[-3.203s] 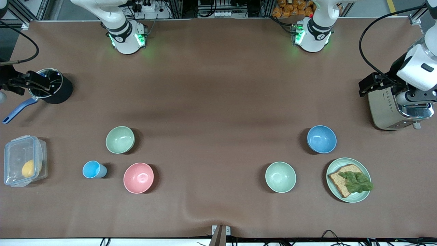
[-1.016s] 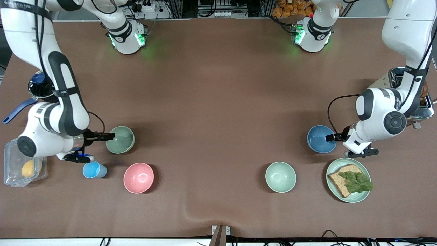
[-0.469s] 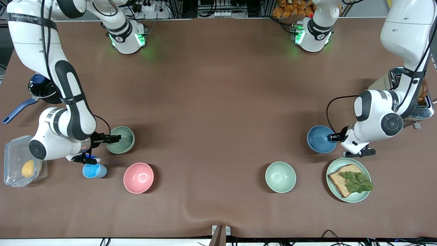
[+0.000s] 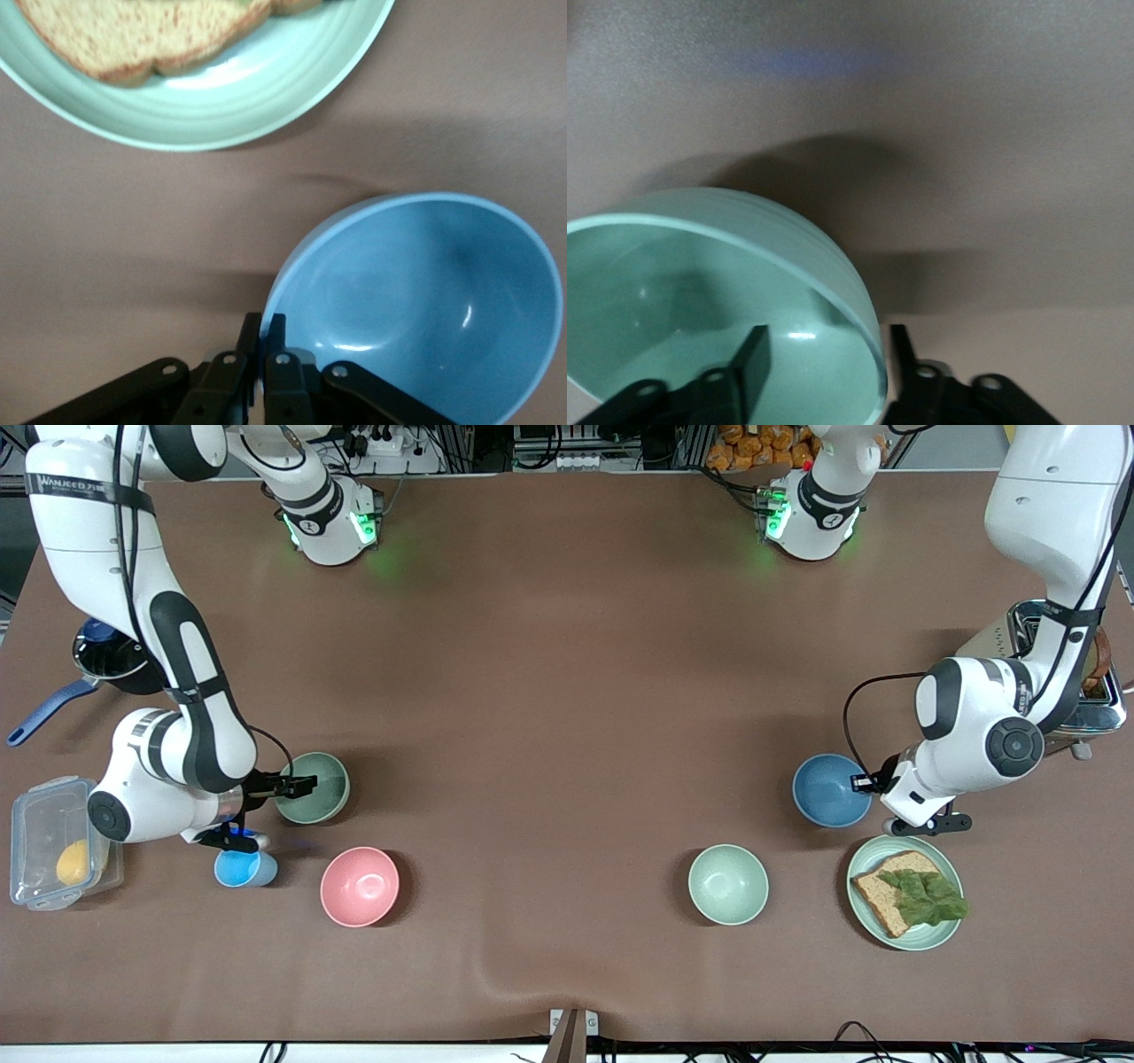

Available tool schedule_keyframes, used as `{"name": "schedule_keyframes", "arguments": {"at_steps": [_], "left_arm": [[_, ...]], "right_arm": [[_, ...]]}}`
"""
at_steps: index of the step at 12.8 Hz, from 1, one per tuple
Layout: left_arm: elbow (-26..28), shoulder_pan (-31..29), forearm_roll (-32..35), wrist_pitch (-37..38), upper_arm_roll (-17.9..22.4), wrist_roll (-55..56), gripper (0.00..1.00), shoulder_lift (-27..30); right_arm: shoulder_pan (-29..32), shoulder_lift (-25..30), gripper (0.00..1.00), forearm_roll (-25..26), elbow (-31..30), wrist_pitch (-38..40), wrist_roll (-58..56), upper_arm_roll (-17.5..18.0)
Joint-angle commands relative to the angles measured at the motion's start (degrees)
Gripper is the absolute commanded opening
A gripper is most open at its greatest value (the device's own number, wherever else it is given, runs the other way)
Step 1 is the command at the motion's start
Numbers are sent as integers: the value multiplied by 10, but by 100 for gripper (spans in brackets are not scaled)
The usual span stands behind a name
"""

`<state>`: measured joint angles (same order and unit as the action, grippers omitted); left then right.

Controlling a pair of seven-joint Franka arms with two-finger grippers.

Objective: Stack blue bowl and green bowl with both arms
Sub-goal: 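Grasp the green bowl with the right gripper while the left grasps the blue bowl, then carry the green bowl to center with the right while the left brings the blue bowl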

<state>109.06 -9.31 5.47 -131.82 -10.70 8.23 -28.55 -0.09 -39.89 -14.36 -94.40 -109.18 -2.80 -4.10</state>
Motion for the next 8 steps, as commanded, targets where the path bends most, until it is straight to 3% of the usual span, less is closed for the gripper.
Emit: {"name": "schedule_keyframes", "arguments": {"at_steps": [1, 8], "left_arm": [[-6, -1, 8, 14, -20, 0, 0, 22], [-55, -3, -10, 117, -72, 13, 0, 83]], "right_arm": [[2, -3, 11, -8, 4, -1, 2, 5], [2, 9, 9, -10, 8, 21, 5, 17]]}}
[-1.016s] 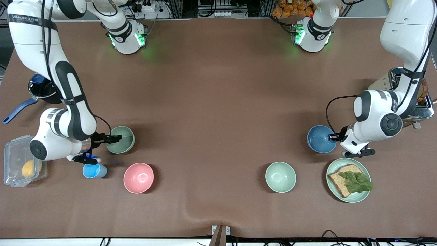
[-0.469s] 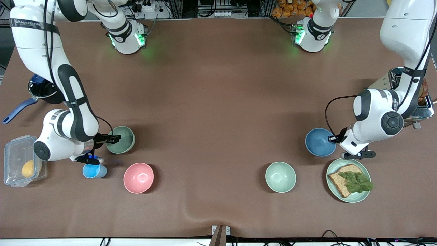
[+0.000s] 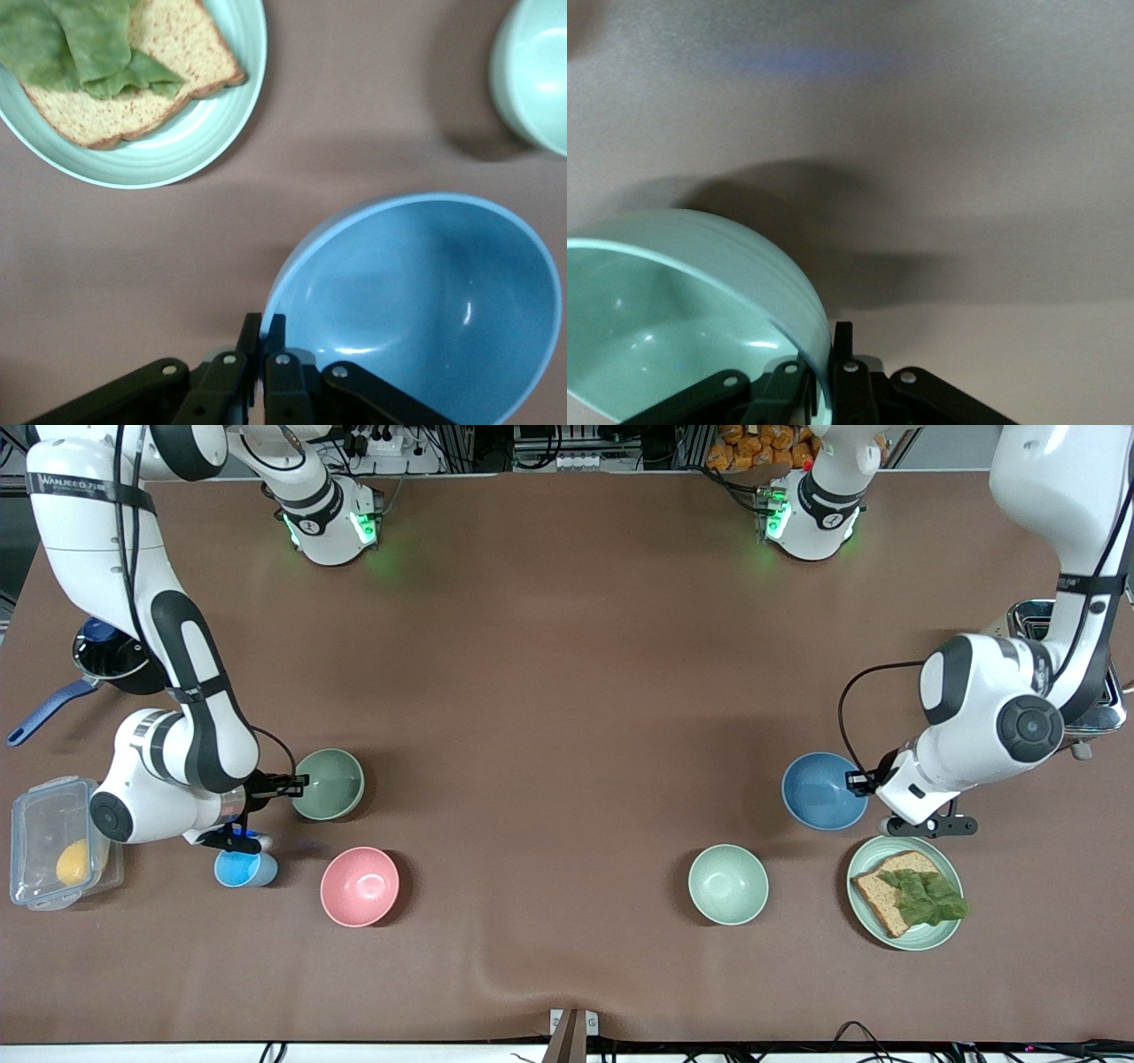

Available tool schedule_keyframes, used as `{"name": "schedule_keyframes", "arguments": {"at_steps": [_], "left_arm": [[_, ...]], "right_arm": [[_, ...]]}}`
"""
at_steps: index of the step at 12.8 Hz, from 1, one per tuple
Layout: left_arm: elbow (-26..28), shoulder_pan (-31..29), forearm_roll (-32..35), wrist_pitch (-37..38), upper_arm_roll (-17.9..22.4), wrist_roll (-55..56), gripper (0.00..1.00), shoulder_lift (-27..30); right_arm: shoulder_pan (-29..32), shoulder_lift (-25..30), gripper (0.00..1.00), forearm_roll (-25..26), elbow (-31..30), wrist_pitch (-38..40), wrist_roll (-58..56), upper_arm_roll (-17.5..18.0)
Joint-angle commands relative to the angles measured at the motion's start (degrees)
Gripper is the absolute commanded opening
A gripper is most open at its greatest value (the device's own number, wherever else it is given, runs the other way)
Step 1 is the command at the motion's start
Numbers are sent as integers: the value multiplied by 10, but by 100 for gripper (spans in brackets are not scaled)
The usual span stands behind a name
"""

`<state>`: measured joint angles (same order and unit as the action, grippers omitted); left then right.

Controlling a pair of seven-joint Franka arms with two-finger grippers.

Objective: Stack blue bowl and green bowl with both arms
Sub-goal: 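Carry the green bowl to center with the right while the left brings the blue bowl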

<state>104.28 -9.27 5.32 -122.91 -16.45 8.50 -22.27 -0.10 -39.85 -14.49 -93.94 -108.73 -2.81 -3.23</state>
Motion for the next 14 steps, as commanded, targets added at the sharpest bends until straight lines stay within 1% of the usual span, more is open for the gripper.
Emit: {"name": "schedule_keyframes", "arguments": {"at_steps": [1, 2, 3, 5, 6, 8, 9, 11, 13, 14], "left_arm": [[-16, -3, -10, 36, -20, 15, 0, 21], [-23, -2, -12, 46, -23, 22, 0, 25], [-30, -2, -13, 57, -34, 38, 0, 29], [-48, -2, -13, 84, -54, 70, 0, 36], [-54, -3, -13, 93, -66, 81, 0, 37], [-63, -2, -13, 101, -82, 106, 0, 37], [-64, -3, -14, 101, -92, 117, 0, 37], [-64, 0, -13, 101, -98, 145, 0, 35], [-65, 0, -12, 101, -108, 158, 0, 31], [-64, 0, -12, 101, -108, 158, 0, 31]], "right_arm": [[2, 14, 9, -17, 5, 29, 9, 15], [0, 21, 9, -52, 5, 35, 13, 16], [-2, 22, 9, -75, 6, 45, 26, 16], [-13, 31, 9, -83, 8, 52, 73, 28], [-23, 38, 9, -96, 7, 54, 105, 33], [-47, 45, 9, -138, 8, 52, 177, 45], [-60, 50, 9, -144, 10, 50, 200, 45], [-87, 57, 9, -152, 15, 48, 248, 45], [-124, 57, 9, -189, 23, 33, 292, 47], [-144, 57, 9, -199, 23, 9, 312, 47]]}}
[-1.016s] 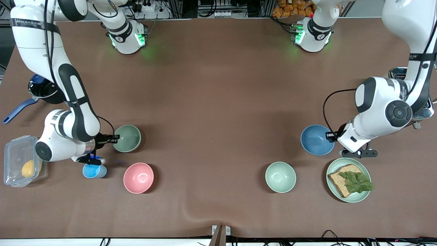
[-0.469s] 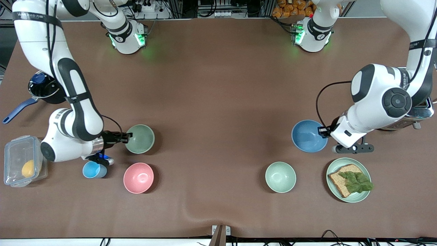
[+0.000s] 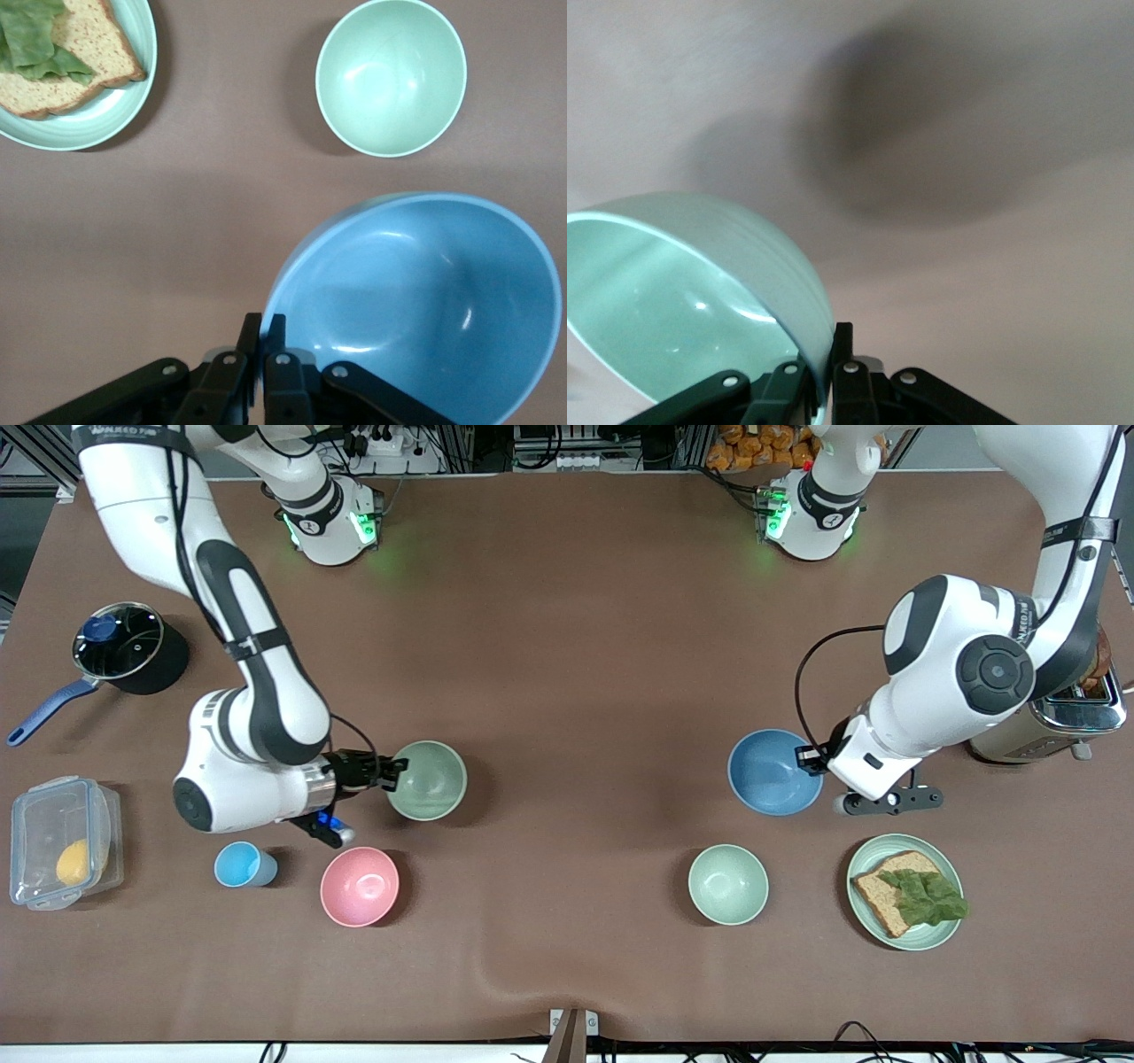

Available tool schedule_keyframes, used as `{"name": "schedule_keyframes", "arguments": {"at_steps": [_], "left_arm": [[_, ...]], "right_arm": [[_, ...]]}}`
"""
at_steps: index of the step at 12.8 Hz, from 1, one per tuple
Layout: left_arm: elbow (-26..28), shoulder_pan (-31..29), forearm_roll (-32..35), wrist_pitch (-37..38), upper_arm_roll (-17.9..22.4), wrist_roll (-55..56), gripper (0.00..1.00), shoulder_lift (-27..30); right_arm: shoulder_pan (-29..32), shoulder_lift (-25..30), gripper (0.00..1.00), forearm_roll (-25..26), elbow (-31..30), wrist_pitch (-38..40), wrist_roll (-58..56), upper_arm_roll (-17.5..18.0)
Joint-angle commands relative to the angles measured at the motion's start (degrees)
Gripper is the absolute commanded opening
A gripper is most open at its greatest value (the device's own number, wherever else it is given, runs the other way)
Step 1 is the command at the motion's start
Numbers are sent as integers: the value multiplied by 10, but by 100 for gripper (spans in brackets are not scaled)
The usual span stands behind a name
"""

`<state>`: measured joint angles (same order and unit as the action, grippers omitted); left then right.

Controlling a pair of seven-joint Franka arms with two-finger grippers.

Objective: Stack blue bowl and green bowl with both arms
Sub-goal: 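Carry the green bowl to center with the right while the left brings the blue bowl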

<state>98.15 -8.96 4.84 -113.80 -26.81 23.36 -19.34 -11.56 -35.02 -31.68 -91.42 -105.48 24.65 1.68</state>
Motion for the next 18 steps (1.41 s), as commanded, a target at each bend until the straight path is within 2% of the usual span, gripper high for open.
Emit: {"name": "schedule_keyframes", "arguments": {"at_steps": [1, 5, 7, 9, 11, 14, 16, 17, 18], "left_arm": [[-3, -3, -7, 10, -4, 8, 0, 2], [-1, 4, -12, 10, -5, 30, 0, -3], [-2, 19, -13, 10, -5, 44, 0, -10], [-2, 32, -13, 10, -5, 65, 0, -10], [-2, 38, -13, 10, -5, 71, 0, -16], [-2, 45, -30, 9, -8, 92, 0, -18], [-2, 48, -43, 7, -8, 96, 0, -28], [-2, 50, -44, 6, -8, 106, 0, -31], [-2, 54, -45, 5, -8, 109, 0, -32]], "right_arm": [[-50, 7, 9, -30, -3, -52, 71, -2], [-153, -8, 10, -31, -3, -188, 198, -2], [-180, -21, 10, -36, -2, -236, 226, -2], [-205, -34, 10, -78, -2, -289, 228, -2], [-230, -49, 10, -108, 3, -321, 229, -3], [-257, -63, 14, -129, 3, -391, 242, -3], [-274, -79, 15, -130, 8, -409, 275, -3], [-275, -85, 18, -128, 19, -409, 278, -3], [-275, -85, 24, -129, 23, -409, 278, -3]]}}
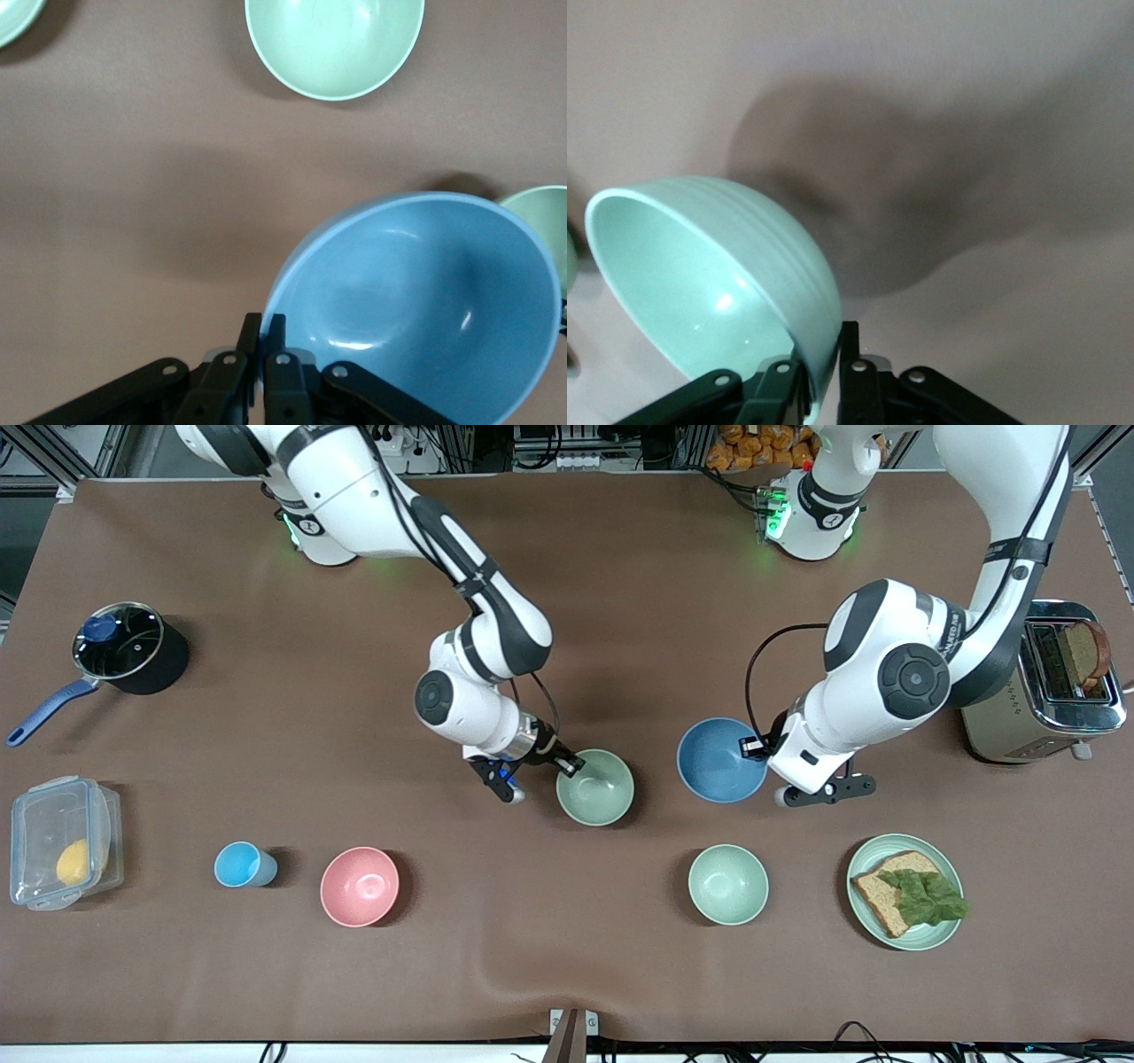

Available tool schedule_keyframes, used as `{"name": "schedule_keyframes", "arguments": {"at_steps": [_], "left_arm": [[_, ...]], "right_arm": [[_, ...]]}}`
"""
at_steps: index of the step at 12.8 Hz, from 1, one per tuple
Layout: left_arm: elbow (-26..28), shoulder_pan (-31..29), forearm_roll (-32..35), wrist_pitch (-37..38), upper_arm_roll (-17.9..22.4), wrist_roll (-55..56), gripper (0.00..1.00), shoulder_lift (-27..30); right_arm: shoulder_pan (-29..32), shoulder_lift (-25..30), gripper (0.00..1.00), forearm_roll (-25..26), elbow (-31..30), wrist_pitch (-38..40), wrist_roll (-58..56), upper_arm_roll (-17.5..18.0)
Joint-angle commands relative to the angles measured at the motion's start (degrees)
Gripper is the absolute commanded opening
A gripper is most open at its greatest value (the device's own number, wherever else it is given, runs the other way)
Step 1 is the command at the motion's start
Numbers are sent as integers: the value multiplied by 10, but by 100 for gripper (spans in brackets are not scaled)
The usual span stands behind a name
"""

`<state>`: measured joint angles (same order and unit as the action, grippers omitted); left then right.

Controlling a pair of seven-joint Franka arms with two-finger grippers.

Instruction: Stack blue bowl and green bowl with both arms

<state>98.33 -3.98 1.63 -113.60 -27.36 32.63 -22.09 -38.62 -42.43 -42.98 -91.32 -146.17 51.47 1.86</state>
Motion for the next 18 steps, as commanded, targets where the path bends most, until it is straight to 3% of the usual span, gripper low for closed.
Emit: {"name": "schedule_keyframes", "arguments": {"at_steps": [1, 2, 3, 6, 8, 10, 15, 18], "left_arm": [[-4, 5, -13, 0, -2, 23, 0, -11], [-4, 8, -12, -2, -2, 33, 0, -14], [-5, 12, -14, -4, -2, 36, 0, -16], [-12, 34, -13, -28, -3, 83, 0, -42], [-70, 66, -11, -29, -2, 144, 0, -78], [-88, 85, -10, -29, -2, 180, 0, -100], [-121, 122, -9, -78, 2, 206, 0, -152], [-120, 131, -9, -86, 2, 208, 0, -160]], "right_arm": [[-4, -10, 54, -16, 22, -2, 10, -4], [-4, -8, 88, -16, 21, -2, 10, -4], [-5, -4, 100, -15, 21, -1, 10, -5], [-2, 29, 100, -6, 18, 20, 31, -13], [4, 71, 100, -7, 19, 118, 31, -61], [5, 88, 100, -9, 23, 185, 32, -115], [23, 30, 100, -17, 48, 163, 120, -123], [16, -8, 100, -18, 60, 100, 187, -121]]}}
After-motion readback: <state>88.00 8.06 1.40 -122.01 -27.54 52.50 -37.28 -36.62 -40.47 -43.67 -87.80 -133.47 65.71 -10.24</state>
